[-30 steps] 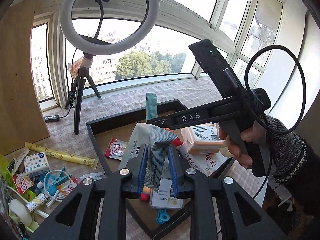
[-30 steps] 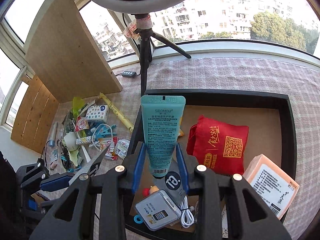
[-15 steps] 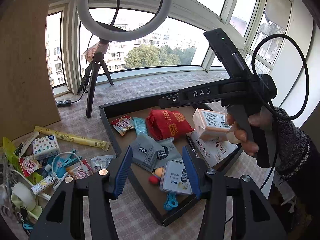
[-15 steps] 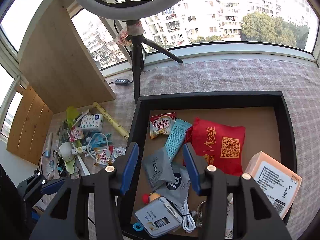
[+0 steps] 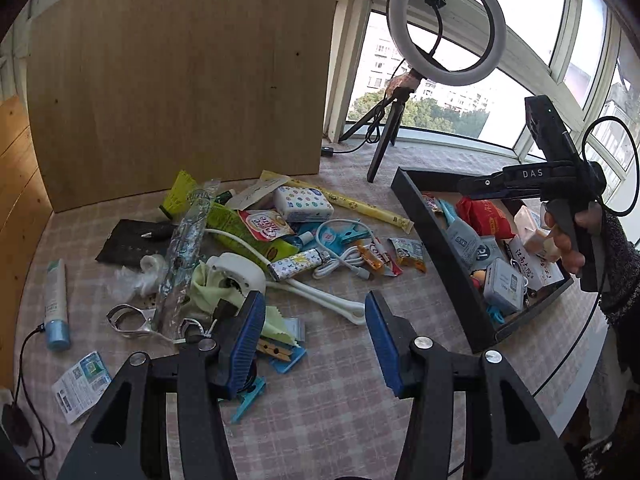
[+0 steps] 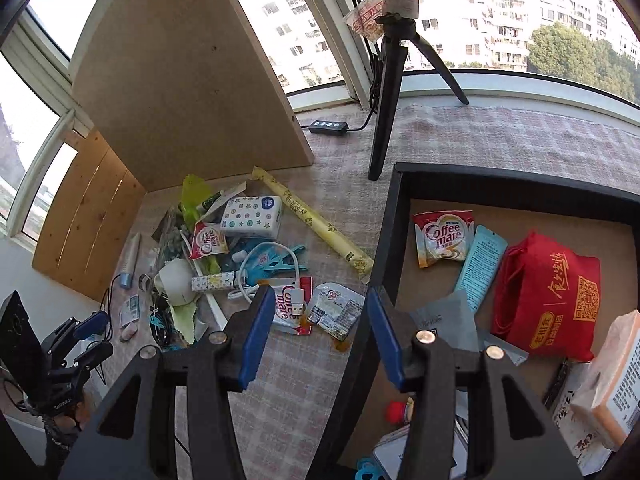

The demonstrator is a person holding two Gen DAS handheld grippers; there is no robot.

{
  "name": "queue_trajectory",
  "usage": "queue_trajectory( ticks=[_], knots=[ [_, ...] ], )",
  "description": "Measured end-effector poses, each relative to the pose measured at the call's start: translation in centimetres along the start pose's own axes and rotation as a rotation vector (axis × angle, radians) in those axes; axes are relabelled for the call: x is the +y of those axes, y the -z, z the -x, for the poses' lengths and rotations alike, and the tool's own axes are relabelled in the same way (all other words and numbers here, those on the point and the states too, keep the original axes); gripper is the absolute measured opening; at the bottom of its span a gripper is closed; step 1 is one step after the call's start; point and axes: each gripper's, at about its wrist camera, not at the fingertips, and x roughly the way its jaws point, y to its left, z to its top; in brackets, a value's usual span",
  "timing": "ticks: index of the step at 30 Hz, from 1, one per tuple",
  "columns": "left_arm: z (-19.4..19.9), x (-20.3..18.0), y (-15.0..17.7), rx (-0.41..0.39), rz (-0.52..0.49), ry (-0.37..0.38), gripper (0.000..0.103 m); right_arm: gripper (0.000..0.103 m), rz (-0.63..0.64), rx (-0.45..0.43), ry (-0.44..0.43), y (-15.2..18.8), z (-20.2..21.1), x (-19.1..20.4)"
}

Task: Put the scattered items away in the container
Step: 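Grasp the pink tube with the left gripper while the right grasps the polka-dot tissue pack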

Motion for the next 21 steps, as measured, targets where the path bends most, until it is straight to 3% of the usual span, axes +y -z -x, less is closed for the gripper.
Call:
queue_trajectory(
  ticks=[5,10,11,13,21],
  knots=[
    [1.5,8.1,5.0,0.1,0.054,-0.172,0.048,0.048,0.086,0.03,0.001,-0.4,-2.4,3.6],
    [1.8,13.3,9.5,0.186,0.091,-0.249,0.048,0.048,0.11,0.08,-0.037,-2.0,-5.9,6.1],
    [1.8,13.9,10.1,0.197,0.097,-0.257,0.048,0.048,0.116,0.092,-0.038,-2.4,-6.7,6.6],
    [1.7,14.9,11.0,0.208,0.118,-0.239,0.048,0.059,0.116,0.117,-0.03,-3.2,-8.6,7.6],
    [1.3,16.5,12.0,0.223,0.121,-0.203,0.048,0.062,0.136,0.209,0.082,-6.4,-15.5,9.9]
  ],
)
